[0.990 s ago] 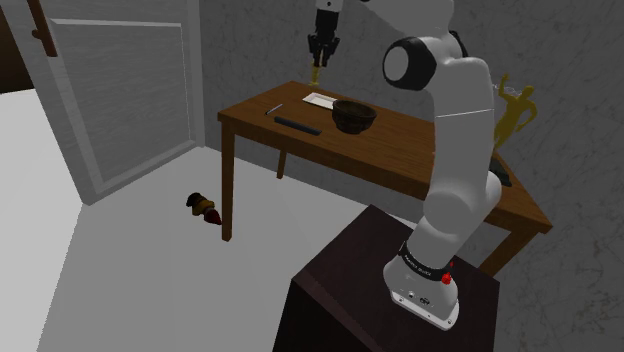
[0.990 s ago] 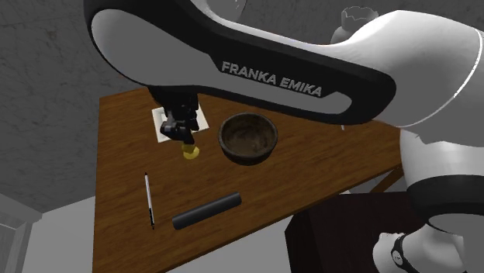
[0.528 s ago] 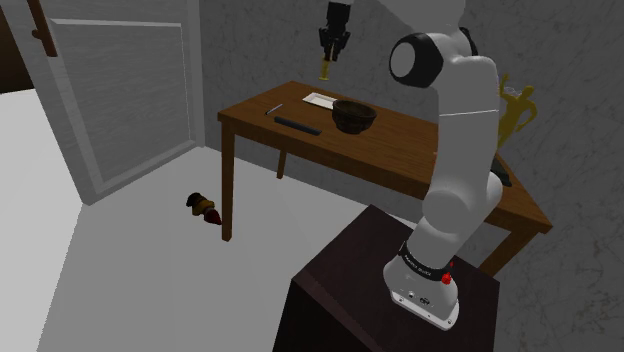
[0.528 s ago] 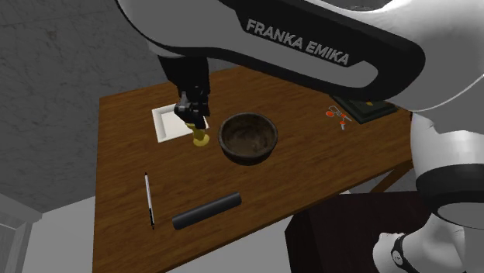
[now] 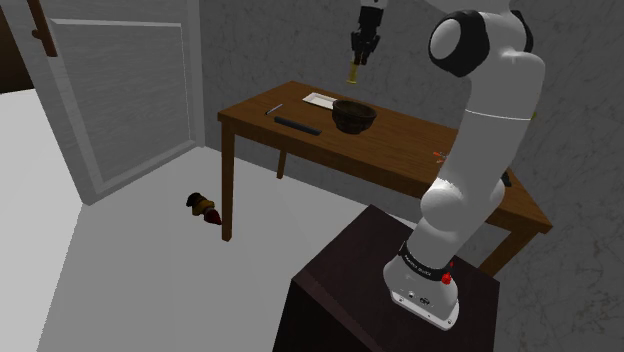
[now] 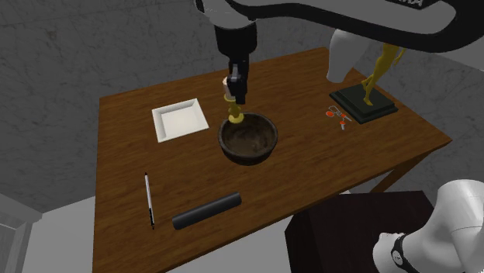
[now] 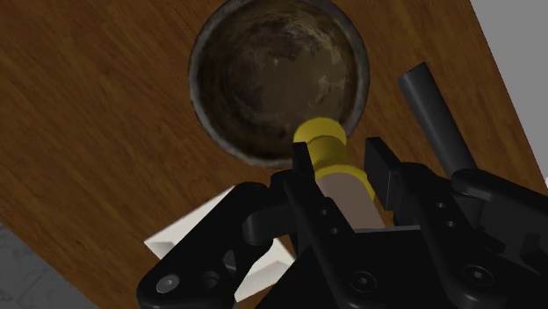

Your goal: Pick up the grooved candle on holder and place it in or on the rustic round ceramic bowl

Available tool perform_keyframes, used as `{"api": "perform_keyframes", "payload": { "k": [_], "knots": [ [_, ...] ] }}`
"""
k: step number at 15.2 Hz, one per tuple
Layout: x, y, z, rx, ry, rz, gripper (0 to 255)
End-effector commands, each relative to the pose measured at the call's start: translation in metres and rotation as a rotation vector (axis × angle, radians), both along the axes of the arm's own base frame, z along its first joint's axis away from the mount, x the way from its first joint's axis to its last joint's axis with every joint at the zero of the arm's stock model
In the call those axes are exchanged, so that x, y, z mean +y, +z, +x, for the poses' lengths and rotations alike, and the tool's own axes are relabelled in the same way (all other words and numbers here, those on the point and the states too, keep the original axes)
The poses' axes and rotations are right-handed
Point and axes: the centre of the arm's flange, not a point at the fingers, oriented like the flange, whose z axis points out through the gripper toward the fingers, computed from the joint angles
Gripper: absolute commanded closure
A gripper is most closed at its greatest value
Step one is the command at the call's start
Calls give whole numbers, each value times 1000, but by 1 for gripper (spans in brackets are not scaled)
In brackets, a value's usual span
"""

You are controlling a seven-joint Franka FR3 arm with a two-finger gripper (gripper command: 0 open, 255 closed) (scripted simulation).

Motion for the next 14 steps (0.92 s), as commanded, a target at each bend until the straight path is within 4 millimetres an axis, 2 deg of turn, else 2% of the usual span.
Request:
{"api": "perform_keyframes", "payload": {
  "k": [1,3,14],
  "knots": [
    [-15,4,-22,0,1,1,255],
    [-26,7,-39,0,1,1,255],
    [-26,-52,-39,0,1,1,255]
  ]
}}
